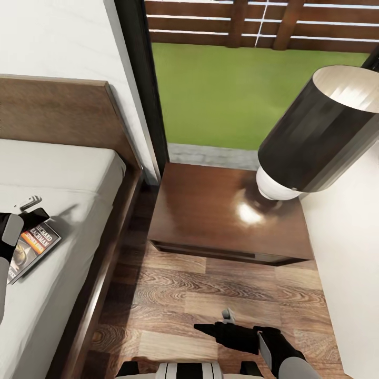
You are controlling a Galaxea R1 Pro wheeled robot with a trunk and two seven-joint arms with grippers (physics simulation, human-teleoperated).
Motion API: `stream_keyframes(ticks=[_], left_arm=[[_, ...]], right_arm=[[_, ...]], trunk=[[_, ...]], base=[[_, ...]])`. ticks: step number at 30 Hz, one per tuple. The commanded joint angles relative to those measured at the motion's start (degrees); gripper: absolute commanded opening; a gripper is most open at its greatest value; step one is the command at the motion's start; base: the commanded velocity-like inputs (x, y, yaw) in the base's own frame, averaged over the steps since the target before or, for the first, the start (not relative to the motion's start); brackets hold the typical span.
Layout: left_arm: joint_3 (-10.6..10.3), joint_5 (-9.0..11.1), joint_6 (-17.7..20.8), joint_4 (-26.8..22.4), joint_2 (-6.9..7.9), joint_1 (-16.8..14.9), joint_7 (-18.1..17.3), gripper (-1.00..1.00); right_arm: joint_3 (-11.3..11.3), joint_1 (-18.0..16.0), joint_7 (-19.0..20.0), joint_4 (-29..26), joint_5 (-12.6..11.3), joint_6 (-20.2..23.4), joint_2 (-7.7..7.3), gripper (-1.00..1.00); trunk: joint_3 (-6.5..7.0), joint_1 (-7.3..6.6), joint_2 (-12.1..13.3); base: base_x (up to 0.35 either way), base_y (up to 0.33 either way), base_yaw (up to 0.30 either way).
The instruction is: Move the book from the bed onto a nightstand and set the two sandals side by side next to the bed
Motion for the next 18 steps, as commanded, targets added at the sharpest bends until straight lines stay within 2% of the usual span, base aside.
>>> stream_keyframes(ticks=[1, 4, 7, 18], left_arm=[[0.0, 0.9, 0.4, 3.7, -0.02, 0.0, 0.4, 1.00], [0.0, 0.9, 0.4, 3.7, -0.02, 0.0, 0.4, 1.00], [0.0, 0.9, 0.4, 3.7, -0.02, 0.0, 0.4, 1.00], [0.0, 0.9, 0.4, 3.7, -0.02, 0.0, 0.4, 1.00]], right_arm=[[-0.5, 0.0, 0.3, -0.1, 0.5, 0.6, 0.07, 1.00], [-0.5, 0.0, 0.3, -0.1, 0.4, 0.6, 0.06, 1.00], [-0.5, 0.0, 0.3, -0.1, 0.4, 0.6, 0.06, 1.00], [-0.5, 0.0, 0.3, -0.1, 0.4, 0.6, 0.08, 1.00]], trunk=[[-0.04, 0.00, 0.0], [-0.04, 0.00, 0.0], [0.50, -0.66, 1.2], [0.50, -0.66, 1.2]], base=[[0.000, 0.000, 0.000], [0.000, 0.000, 0.000], [0.000, 0.000, 0.000], [0.000, 0.000, 0.000]])
